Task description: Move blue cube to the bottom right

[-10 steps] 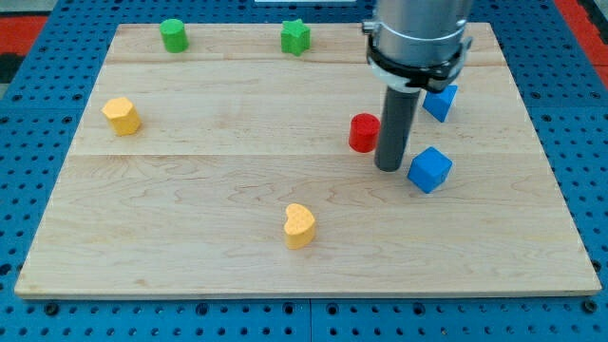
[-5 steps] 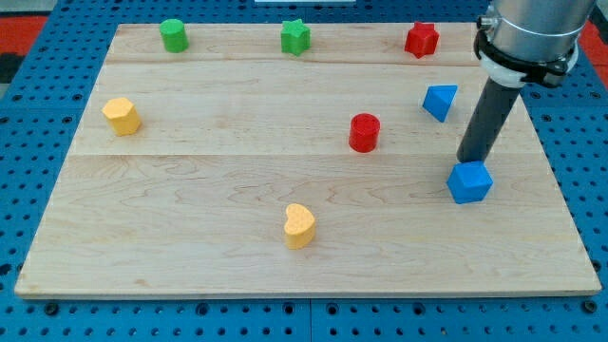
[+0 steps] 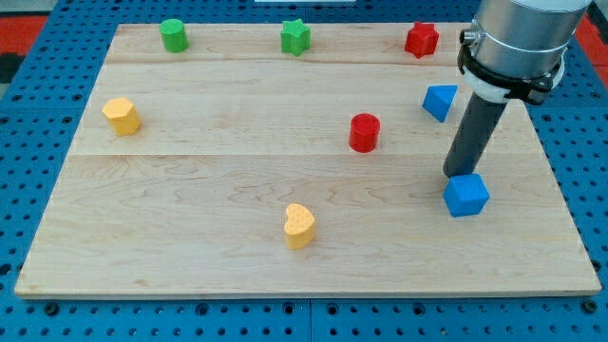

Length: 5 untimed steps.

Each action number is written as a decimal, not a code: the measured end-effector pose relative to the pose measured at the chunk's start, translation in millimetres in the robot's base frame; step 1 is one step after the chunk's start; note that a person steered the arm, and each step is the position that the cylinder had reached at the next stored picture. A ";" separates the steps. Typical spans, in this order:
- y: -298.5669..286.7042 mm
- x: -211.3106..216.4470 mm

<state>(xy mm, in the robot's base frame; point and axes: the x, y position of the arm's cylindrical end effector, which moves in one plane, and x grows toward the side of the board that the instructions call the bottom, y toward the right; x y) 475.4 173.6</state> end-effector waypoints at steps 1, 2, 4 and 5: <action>0.0 10.5; 0.0 29.0; -0.6 46.6; -14.9 27.7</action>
